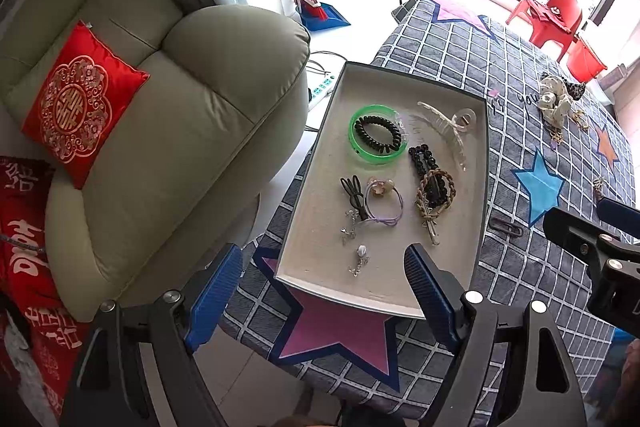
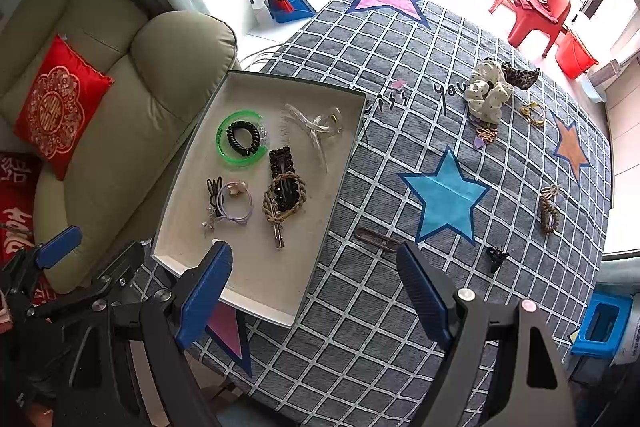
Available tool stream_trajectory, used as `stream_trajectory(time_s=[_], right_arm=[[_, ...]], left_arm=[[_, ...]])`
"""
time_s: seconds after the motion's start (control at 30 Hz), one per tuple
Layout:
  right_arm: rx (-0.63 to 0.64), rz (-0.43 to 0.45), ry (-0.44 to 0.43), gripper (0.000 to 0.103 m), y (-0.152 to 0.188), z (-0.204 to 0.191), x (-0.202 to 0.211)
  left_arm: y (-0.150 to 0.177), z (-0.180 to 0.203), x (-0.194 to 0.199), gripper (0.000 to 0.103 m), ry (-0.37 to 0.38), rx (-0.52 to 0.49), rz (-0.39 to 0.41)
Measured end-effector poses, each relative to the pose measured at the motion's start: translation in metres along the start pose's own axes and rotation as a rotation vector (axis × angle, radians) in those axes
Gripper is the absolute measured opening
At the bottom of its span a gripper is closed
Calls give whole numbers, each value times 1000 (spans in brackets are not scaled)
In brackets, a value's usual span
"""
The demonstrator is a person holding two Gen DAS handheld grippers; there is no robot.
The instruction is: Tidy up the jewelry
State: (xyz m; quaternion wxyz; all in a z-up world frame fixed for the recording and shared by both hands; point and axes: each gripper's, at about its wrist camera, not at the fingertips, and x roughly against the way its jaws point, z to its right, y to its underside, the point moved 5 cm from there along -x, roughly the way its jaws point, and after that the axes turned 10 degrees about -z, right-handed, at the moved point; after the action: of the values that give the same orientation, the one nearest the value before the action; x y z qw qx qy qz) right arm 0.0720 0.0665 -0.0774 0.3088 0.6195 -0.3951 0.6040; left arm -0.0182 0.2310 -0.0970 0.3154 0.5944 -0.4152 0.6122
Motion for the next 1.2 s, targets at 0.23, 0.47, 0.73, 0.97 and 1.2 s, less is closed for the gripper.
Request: stream_trajectory(time_s=[0.23, 0.47, 0.73, 0.97, 1.2], right_arm=[[0, -1, -1, 86, 0, 1, -1], [-3, 0, 0, 86, 0, 1, -1], [-1, -1, -1, 86, -1, 1, 0], [-2, -4, -4, 86, 1, 1, -4], [-3, -5, -5, 86, 2, 1, -6]], left_arm=[[0, 0, -1, 85, -2, 0, 0], [0, 1, -1, 85, -3, 0, -1], [1, 0, -3, 85, -6, -2, -4], [1, -2, -5, 85, -16, 5, -9], [0, -2, -4, 85, -15, -1, -8]])
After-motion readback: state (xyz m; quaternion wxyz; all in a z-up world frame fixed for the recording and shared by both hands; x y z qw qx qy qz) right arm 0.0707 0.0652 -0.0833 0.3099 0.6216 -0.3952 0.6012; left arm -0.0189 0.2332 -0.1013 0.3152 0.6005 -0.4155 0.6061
